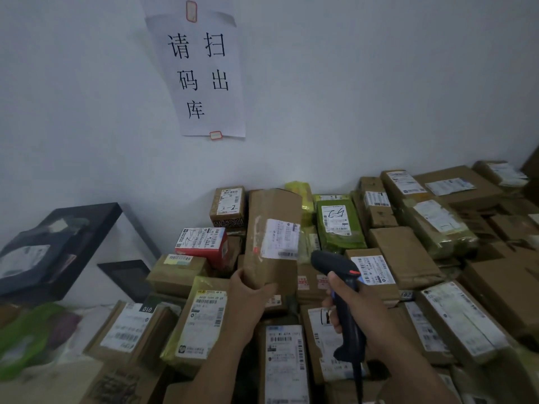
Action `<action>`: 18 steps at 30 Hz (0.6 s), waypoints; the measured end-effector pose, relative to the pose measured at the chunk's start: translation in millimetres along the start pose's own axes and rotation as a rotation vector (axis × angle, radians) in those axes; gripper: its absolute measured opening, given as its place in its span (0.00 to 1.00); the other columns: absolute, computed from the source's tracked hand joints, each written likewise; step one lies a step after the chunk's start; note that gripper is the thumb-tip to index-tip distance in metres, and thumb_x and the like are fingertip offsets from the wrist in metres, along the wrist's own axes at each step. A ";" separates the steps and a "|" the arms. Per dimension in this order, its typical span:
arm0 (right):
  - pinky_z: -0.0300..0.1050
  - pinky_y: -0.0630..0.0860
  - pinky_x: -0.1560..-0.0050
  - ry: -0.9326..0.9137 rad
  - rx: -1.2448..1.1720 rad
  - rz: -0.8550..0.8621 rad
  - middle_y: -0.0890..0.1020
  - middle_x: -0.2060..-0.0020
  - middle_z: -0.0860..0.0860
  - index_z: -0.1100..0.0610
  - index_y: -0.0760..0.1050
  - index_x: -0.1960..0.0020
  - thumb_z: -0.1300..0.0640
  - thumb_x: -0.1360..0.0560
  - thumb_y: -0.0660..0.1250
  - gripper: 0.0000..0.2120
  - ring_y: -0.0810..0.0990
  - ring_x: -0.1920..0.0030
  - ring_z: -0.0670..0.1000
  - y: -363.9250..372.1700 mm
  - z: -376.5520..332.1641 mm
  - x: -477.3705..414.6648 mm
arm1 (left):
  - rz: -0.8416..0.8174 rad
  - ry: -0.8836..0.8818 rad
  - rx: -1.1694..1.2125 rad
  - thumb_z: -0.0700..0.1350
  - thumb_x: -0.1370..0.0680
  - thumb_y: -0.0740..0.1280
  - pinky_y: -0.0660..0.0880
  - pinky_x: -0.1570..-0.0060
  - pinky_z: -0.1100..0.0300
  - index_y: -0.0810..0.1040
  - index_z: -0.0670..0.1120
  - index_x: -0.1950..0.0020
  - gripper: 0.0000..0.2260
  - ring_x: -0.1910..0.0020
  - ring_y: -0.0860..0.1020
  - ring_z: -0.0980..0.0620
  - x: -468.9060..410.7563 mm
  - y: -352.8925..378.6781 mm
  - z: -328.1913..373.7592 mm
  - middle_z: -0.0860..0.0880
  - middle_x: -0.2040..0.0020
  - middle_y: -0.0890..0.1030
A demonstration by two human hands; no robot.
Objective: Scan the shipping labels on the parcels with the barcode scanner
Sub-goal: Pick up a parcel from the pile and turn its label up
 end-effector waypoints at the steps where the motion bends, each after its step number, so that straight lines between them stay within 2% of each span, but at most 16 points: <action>1: 0.45 0.73 0.73 -0.017 0.013 -0.012 0.81 0.67 0.59 0.63 0.76 0.54 0.48 0.25 0.68 0.16 0.75 0.74 0.54 1.3 -3.0 4.3 | 0.022 0.013 0.026 0.52 0.37 0.79 0.78 0.42 0.45 0.62 0.52 0.25 0.44 0.40 0.76 0.47 0.8 -6.3 1.4 0.49 0.35 0.74; 6: 0.44 0.72 0.74 -0.117 0.091 -0.084 0.81 0.64 0.60 0.60 0.77 0.57 0.48 0.24 0.68 0.14 0.74 0.75 0.54 8.3 -17.3 29.0 | 0.077 0.039 0.067 0.49 0.34 0.79 0.79 0.44 0.46 0.64 0.52 0.26 0.40 0.40 0.76 0.47 8.6 -34.2 3.1 0.48 0.34 0.74; 10: 0.43 0.72 0.74 -0.120 0.156 -0.128 0.81 0.64 0.60 0.62 0.75 0.57 0.47 0.25 0.68 0.16 0.74 0.76 0.54 15.4 -18.2 45.4 | 0.099 0.087 0.039 0.46 0.29 0.77 0.74 0.50 0.55 0.63 0.50 0.25 0.37 0.42 0.74 0.49 16.6 -51.0 0.3 0.50 0.35 0.73; 14: 0.46 0.72 0.72 -0.113 0.187 -0.145 0.79 0.66 0.61 0.63 0.75 0.62 0.42 0.31 0.70 0.22 0.74 0.74 0.56 20.6 -18.5 58.4 | 0.131 0.078 0.048 0.49 0.29 0.76 0.75 0.41 0.46 0.63 0.51 0.25 0.36 0.38 0.74 0.44 21.7 -64.3 -5.3 0.46 0.32 0.73; 18: 0.46 0.73 0.72 -0.135 0.228 -0.182 0.79 0.65 0.64 0.63 0.75 0.61 0.39 0.34 0.70 0.26 0.75 0.71 0.58 28.1 -21.1 69.0 | 0.128 0.079 0.130 0.50 0.31 0.77 0.75 0.40 0.40 0.63 0.53 0.26 0.38 0.39 0.75 0.43 25.6 -72.4 -5.8 0.46 0.32 0.73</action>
Point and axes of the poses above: each hand's wrist, its own x-axis away from the middle knuckle, its own y-axis out of the palm, z = x × y, the point moved 7 cm from there along -x, towards the middle knuckle
